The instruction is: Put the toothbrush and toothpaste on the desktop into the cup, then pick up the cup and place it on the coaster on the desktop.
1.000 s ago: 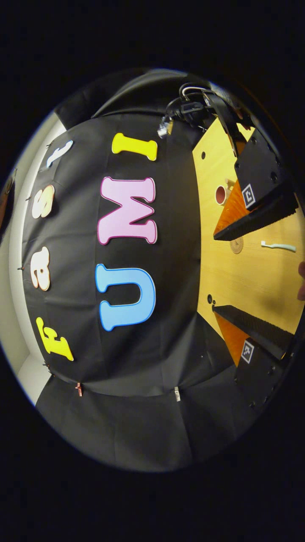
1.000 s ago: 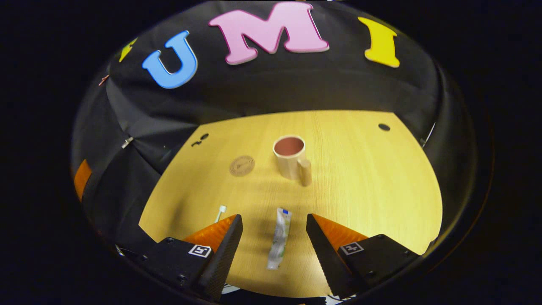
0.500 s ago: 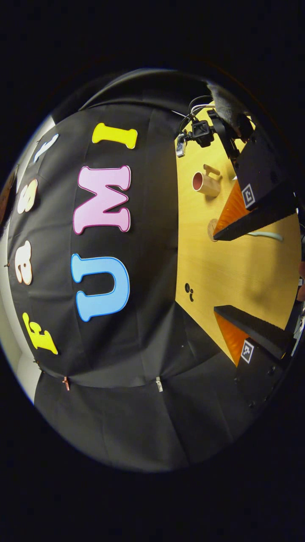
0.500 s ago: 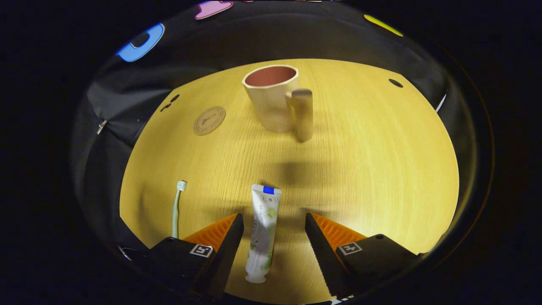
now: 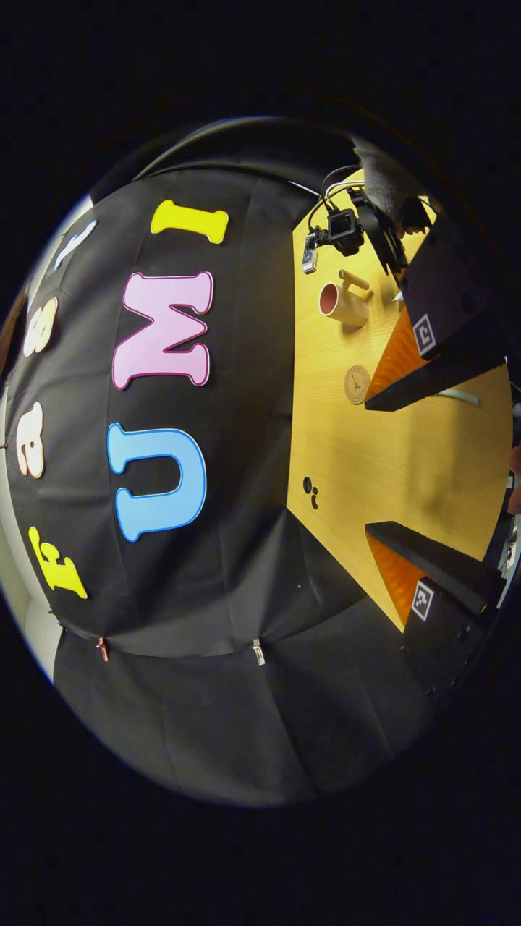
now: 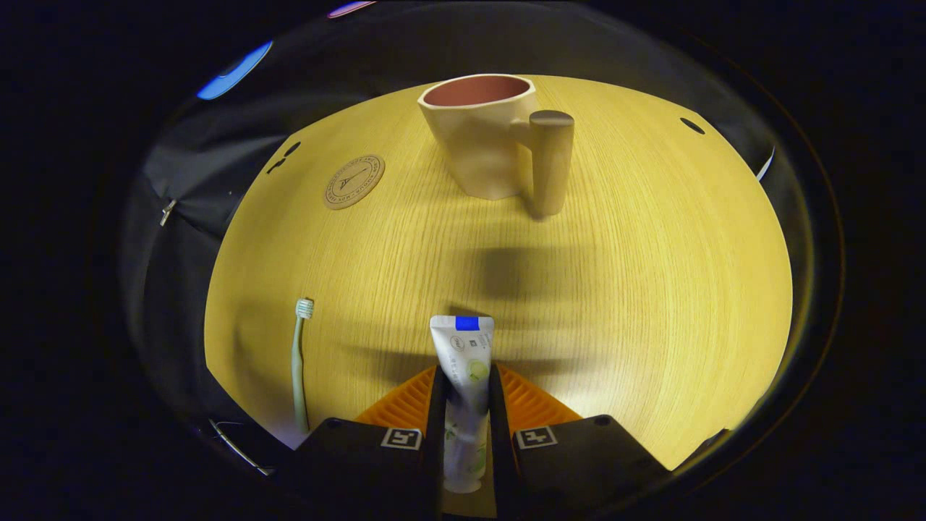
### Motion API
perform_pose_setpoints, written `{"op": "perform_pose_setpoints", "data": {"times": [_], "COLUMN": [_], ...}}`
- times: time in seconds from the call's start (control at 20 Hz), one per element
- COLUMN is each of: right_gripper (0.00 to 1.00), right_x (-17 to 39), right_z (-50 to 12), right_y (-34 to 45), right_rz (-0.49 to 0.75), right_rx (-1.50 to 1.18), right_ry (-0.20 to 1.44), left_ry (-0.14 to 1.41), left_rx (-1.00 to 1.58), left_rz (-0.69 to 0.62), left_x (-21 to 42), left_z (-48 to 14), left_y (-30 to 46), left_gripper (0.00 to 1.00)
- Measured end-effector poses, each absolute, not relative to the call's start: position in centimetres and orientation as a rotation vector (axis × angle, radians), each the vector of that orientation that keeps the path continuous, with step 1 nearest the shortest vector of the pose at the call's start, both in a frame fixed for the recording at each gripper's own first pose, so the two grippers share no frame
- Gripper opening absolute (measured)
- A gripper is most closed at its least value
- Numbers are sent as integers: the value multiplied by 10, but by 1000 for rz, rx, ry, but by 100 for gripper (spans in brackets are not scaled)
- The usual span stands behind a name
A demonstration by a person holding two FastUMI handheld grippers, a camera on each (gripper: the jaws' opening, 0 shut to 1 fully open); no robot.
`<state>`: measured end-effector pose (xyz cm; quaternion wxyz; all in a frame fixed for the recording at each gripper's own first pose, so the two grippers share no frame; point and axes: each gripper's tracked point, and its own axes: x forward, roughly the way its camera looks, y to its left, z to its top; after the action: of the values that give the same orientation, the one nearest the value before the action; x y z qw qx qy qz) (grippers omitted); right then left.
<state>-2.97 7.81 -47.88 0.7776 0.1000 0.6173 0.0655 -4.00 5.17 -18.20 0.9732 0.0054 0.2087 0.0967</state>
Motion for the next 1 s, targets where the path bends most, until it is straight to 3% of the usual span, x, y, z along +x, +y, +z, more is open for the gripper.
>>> {"op": "perform_pose_setpoints", "data": {"times": [0.05, 0.15, 0.3, 0.6, 1.0], "right_gripper": [19, 14, 14, 13, 13], "right_x": [-30, -30, -27, -10, -20], "right_z": [-477, -476, -456, -360, -328], "right_y": [82, 89, 99, 77, 5], "right_rz": [166, 200, 234, 297, 195], "right_rx": [230, 248, 351, 478, 477], "right_ry": [1327, 1301, 1244, 996, 928], "left_ry": [429, 441, 475, 587, 748], "left_rx": [10, 9, -11, -42, 97], "left_rz": [191, 182, 143, 24, -49], "left_x": [-39, -37, -30, -8, 12], "left_z": [-186, -189, -203, -261, -365], "left_y": [51, 48, 35, -8, -35], "left_gripper": [97, 97, 97, 97, 94]}}
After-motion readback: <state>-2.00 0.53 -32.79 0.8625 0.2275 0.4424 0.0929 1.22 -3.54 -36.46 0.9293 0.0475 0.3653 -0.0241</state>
